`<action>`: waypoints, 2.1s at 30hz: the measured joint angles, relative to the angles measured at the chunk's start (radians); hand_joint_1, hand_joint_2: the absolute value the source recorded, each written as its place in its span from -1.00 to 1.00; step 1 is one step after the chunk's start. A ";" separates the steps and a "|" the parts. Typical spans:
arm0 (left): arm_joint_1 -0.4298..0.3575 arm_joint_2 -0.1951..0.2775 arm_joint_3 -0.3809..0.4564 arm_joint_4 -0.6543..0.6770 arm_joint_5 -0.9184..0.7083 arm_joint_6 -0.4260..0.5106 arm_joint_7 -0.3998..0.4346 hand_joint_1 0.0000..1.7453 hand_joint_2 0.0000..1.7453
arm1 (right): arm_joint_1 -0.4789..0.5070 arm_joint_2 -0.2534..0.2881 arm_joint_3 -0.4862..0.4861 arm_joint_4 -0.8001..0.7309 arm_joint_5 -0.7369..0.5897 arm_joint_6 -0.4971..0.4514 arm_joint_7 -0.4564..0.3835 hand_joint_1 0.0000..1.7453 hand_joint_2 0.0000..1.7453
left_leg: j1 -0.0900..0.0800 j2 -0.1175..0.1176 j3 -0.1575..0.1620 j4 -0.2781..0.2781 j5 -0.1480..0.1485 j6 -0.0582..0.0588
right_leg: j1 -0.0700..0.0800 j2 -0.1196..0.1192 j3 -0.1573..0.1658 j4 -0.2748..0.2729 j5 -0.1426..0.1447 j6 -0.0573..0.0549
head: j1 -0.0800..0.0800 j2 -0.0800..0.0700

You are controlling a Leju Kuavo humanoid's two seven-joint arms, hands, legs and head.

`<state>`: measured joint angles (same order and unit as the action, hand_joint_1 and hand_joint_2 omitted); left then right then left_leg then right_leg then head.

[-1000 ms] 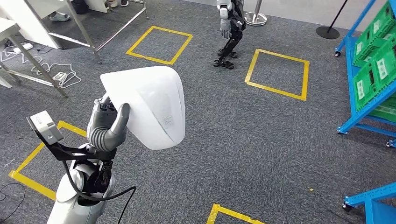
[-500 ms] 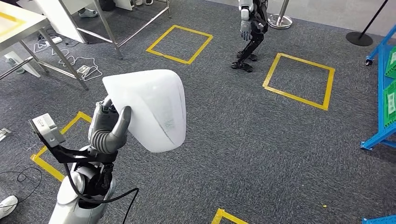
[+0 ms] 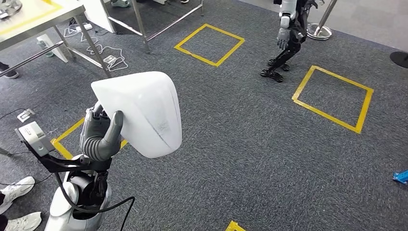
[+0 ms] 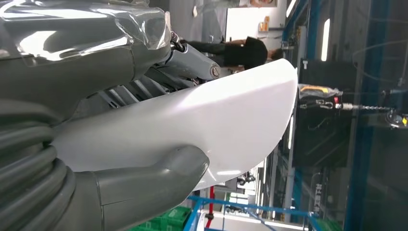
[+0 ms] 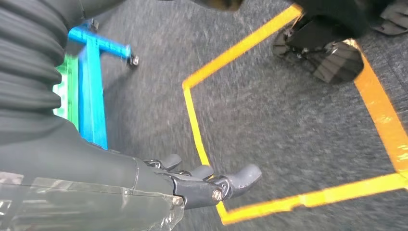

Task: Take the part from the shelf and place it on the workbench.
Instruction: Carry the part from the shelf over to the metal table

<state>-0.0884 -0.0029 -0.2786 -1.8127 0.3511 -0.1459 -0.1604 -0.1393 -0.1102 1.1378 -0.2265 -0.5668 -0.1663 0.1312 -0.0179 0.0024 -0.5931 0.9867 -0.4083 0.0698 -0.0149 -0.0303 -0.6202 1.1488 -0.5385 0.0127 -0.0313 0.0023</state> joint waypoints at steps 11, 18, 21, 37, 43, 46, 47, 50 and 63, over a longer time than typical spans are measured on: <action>0.010 0.000 0.003 -0.001 0.001 -0.001 0.001 1.00 1.00 | -0.004 -0.004 0.000 0.005 0.005 0.000 0.002 -1.00 1.00 | 0.007 -0.108 -0.013 0.038 -0.030 -0.036 | -0.016 0.048 0.017 -0.121 0.086 0.015 | 0.005 0.000; 0.008 0.003 0.006 -0.003 0.001 -0.001 0.001 1.00 1.00 | -0.005 -0.003 0.000 0.007 0.005 0.000 0.003 -1.00 1.00 | 0.017 -0.021 -0.081 0.186 -0.109 -0.060 | -0.016 0.025 0.030 -0.124 0.080 -0.011 | -0.004 0.000; 0.008 0.003 0.006 -0.003 0.000 -0.001 0.001 1.00 1.00 | -0.004 -0.003 0.000 0.007 0.005 0.000 0.003 -1.00 1.00 | 0.019 -0.017 -0.106 0.229 -0.125 -0.062 | -0.015 0.020 0.031 -0.124 0.078 -0.013 | -0.005 0.000; 0.012 -0.006 0.017 -0.018 -0.001 -0.009 0.003 1.00 1.00 | -0.001 -0.004 0.000 0.009 0.016 0.000 0.009 -1.00 1.00 | 0.010 -0.058 -0.006 0.004 0.001 -0.010 | -0.013 0.026 -0.085 0.109 -0.014 0.028 | 0.002 0.000; 0.014 -0.005 0.018 -0.018 -0.002 -0.009 0.004 1.00 1.00 | -0.006 -0.004 0.000 0.009 0.019 0.000 0.010 -1.00 1.00 | 0.011 -0.111 -0.017 0.036 -0.025 -0.041 | -0.014 0.051 0.013 -0.123 0.091 0.015 | 0.005 0.000; 0.015 -0.004 0.019 -0.018 -0.005 -0.009 0.004 1.00 1.00 | -0.012 0.000 0.000 0.009 0.021 0.000 0.010 -1.00 1.00 | 0.016 -0.074 -0.033 0.075 -0.051 -0.053 | -0.016 0.037 0.019 -0.126 0.090 -0.006 | 0.002 0.000; 0.015 -0.003 0.019 -0.018 -0.006 -0.008 0.004 1.00 1.00 | -0.012 0.000 0.000 0.009 0.023 0.000 0.010 -1.00 1.00 | 0.018 -0.048 -0.055 0.120 -0.075 -0.059 | -0.017 0.032 0.022 -0.127 0.088 -0.011 | -0.001 0.000; 0.015 -0.001 0.018 -0.018 -0.006 -0.004 0.004 1.00 1.00 | -0.008 -0.001 0.000 0.009 0.026 0.000 0.010 -1.00 1.00 | 0.026 -0.007 -0.152 0.298 -0.143 -0.070 | -0.010 0.011 0.028 -0.127 0.080 -0.020 | -0.004 0.000; 0.011 0.005 0.017 -0.023 -0.006 0.015 -0.001 1.00 1.00 | -0.014 0.004 -0.001 0.006 0.046 0.005 0.012 -1.00 1.00 | 0.005 0.000 0.004 -0.011 0.003 -0.003 | 0.000 -0.007 0.012 -0.020 0.001 -0.003 | 0.002 0.000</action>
<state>-0.0775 0.0018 -0.2615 -1.8352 0.3454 -0.1306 -0.1611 -0.1529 -0.1064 1.1372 -0.2200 -0.5205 -0.1617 0.1430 -0.0127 0.0021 -0.5892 0.9758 -0.4050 0.0671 -0.0146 -0.0369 -0.6086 1.1290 -0.5378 0.0097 -0.0289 0.0023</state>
